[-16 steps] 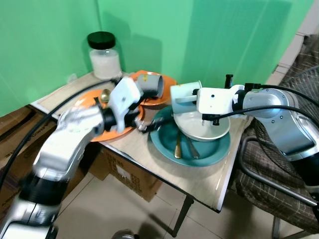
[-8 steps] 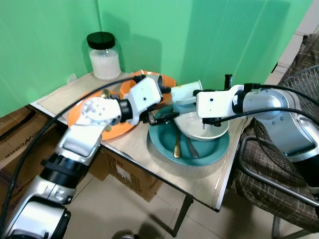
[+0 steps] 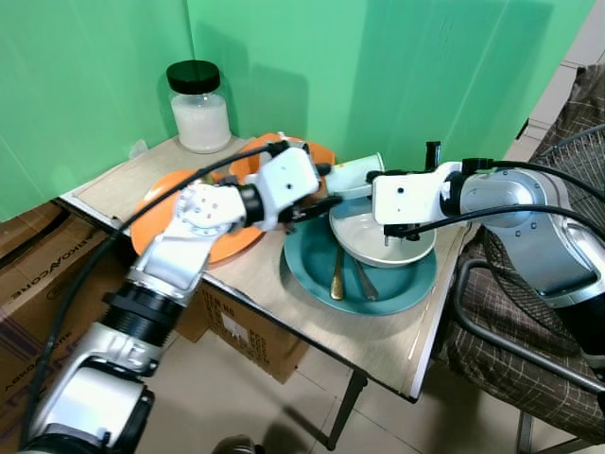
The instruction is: Setting the table
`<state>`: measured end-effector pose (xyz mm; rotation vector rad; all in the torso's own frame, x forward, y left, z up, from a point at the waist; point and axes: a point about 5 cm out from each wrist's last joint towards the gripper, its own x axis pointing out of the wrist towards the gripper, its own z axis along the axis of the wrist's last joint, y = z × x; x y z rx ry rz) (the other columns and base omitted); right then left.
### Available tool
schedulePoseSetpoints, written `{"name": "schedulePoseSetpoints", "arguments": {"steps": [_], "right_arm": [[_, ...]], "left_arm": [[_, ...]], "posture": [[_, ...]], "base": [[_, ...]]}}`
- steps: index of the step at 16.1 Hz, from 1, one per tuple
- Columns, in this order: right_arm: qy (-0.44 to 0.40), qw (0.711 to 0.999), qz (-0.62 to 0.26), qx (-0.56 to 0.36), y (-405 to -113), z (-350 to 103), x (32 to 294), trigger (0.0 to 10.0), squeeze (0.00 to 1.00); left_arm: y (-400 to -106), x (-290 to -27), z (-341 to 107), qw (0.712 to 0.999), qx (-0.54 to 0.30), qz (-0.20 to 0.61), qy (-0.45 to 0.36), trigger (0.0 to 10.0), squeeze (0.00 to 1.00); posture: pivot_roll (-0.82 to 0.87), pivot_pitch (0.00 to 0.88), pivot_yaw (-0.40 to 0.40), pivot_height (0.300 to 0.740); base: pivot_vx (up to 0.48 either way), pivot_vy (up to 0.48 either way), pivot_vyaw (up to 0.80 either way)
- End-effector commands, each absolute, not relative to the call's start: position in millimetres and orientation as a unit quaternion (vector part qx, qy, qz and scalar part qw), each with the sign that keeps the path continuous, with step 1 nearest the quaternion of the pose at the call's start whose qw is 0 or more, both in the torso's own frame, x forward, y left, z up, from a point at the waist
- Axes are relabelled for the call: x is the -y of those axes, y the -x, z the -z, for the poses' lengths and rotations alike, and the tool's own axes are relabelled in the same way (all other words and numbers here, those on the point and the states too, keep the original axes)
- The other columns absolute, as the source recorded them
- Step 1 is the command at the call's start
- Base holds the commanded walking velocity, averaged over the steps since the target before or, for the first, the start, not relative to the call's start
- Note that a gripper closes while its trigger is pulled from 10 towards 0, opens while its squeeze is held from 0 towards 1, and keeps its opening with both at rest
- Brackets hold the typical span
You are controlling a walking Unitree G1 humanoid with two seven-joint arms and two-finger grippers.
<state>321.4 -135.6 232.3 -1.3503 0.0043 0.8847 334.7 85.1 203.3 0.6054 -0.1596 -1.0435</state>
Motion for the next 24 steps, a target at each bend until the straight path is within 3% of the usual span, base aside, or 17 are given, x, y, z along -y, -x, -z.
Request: {"name": "schedulePoseSetpoints", "arguments": {"steps": [1, 3, 4, 5, 6, 7, 8, 9, 12, 14, 17, 18, 19, 24], "right_arm": [[0.609, 0.691, -0.389, 0.013, -321, -244, 134, 0.0, 0.0], [0.608, 0.692, -0.39, 0.012, -321, -243, 134, 0.0, 0.0], [0.608, 0.692, -0.39, 0.012, -321, -243, 134, 0.0, 0.0], [0.607, 0.692, -0.39, 0.012, -321, -243, 134, 0.0, 0.0], [0.607, 0.692, -0.391, 0.012, -321, -243, 133, 0.0, 0.0], [0.606, 0.692, -0.392, 0.014, -321, -244, 132, 0.0, 0.0], [0.605, 0.693, -0.393, 0.015, -321, -244, 131, 0.0, 0.0], [0.604, 0.693, -0.394, 0.017, -321, -245, 130, 0.0, 0.0], [0.603, 0.693, -0.394, 0.018, -321, -246, 129, 0.0, 0.0], [0.602, 0.694, -0.395, 0.019, -321, -246, 128, 0.0, 0.0], [0.599, 0.693, -0.401, 0.021, -319, -245, 124, 0.0, 0.0], [0.598, 0.693, -0.402, 0.022, -318, -244, 123, 0.0, 0.0], [0.597, 0.693, -0.403, 0.023, -318, -245, 122, 0.0, 0.0], [0.596, 0.696, -0.399, 0.023, -317, -245, 122, 0.0, 0.0]], "left_arm": [[-333, -77, -202, 0.806, 0.074, 0.513, -0.288, 0.0, 0.0], [-331, -74, -198, 0.797, 0.068, 0.527, -0.287, 0.0, 0.0], [-331, -73, -197, 0.797, 0.066, 0.527, -0.288, 1.8, 0.0], [-334, -73, -197, 0.802, 0.066, 0.513, -0.297, 10.0, 0.0], [-335, -73, -196, 0.805, 0.065, 0.509, -0.298, 10.0, 0.0], [-337, -74, -196, 0.808, 0.061, 0.502, -0.3, 10.0, 0.55], [-341, -76, -197, 0.813, 0.062, 0.491, -0.306, 10.0, 0.54], [-342, -76, -197, 0.815, 0.061, 0.491, -0.301, 10.0, 1.0], [-342, -73, -198, 0.815, 0.067, 0.492, -0.299, 10.0, 1.0], [-343, -72, -197, 0.815, 0.067, 0.491, -0.3, 10.0, 0.0], [-347, -69, -197, 0.818, 0.068, 0.487, -0.299, 10.0, 0.0], [-350, -69, -200, 0.821, 0.074, 0.479, -0.301, 3.5, 0.0], [-352, -69, -202, 0.825, 0.076, 0.473, -0.299, 0.0, 0.0], [-354, -71, -198, 0.818, 0.064, 0.476, -0.316, 0.0, 0.0]], "posture": [[0.17, 0.0, -0.022, 0.74], [0.16, 0.0, -0.02, 0.74], [0.16, 0.0, -0.021, 0.74], [0.16, 0.0, -0.022, 0.74], [0.16, 0.0, -0.023, 0.74], [0.16, 0.0, -0.023, 0.74], [0.17, 0.0, -0.024, 0.74], [0.17, 0.0, -0.024, 0.74], [0.16, 0.0, -0.021, 0.74], [0.16, 0.0, -0.019, 0.74], [0.16, 0.0, -0.012, 0.74], [0.16, 0.0, -0.01, 0.74], [0.16, 0.0, -0.006, 0.74], [0.15, 0.0, 0.001, 0.74]], "base": [[0.0, 0.0, 0.0], [0.0, 0.0, 0.0], [0.0, 0.0, 0.0], [0.0, 0.0, 0.0], [0.0, 0.0, 0.0], [0.0, 0.0, 0.0], [0.0, 0.0, 0.0], [0.0, 0.0, 0.0], [0.0, 0.0, 0.0], [0.0, 0.0, 0.0], [0.0, 0.0, 0.0], [0.0, 0.0, 0.0], [0.0, 0.0, 0.0], [0.0, 0.0, 0.0]]}}
